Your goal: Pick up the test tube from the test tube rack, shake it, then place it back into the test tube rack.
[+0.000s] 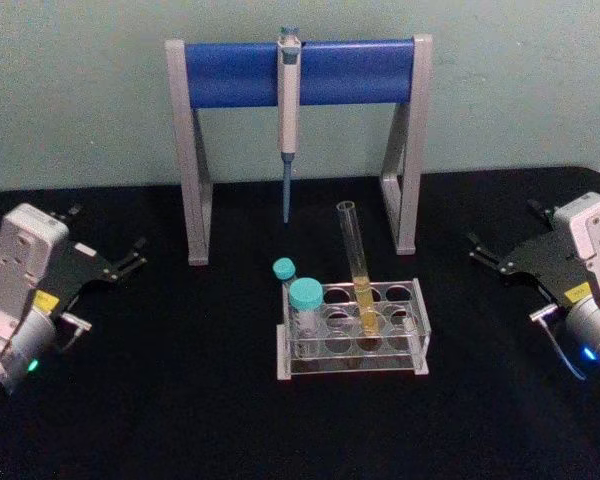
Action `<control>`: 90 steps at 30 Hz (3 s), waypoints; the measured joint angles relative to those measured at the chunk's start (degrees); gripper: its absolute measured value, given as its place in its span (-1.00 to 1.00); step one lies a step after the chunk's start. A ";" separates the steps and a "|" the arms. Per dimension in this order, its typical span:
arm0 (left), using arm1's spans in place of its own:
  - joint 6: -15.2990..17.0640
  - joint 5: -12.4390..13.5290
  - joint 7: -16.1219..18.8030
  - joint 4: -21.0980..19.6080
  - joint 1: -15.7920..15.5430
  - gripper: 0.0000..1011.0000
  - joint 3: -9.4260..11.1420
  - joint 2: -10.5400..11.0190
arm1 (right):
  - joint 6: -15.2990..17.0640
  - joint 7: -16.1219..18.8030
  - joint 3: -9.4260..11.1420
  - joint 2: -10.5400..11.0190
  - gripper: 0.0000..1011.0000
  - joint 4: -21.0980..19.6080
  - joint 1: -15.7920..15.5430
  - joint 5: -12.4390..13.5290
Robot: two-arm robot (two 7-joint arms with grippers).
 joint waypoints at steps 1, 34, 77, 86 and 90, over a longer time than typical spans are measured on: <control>0.00 0.00 0.00 0.00 0.00 0.98 0.00 0.00 | -0.01 0.00 0.00 0.01 0.98 0.00 0.00 0.00; 0.00 0.00 0.00 0.00 0.00 0.98 0.00 0.00 | 0.00 0.00 0.00 0.01 0.98 0.00 0.00 -0.01; 0.00 0.00 0.00 0.00 0.00 0.98 0.00 0.00 | -5.02 26.45 0.65 -0.70 0.98 -7.85 -0.41 10.94; 0.00 0.00 0.00 0.00 0.00 0.98 0.00 0.00 | 2.30 27.72 -0.85 -3.53 0.98 -7.10 2.45 10.47; 0.00 0.00 0.00 0.00 0.00 0.98 0.00 0.00 | 5.00 27.25 -1.06 -4.55 0.98 -6.81 3.09 9.79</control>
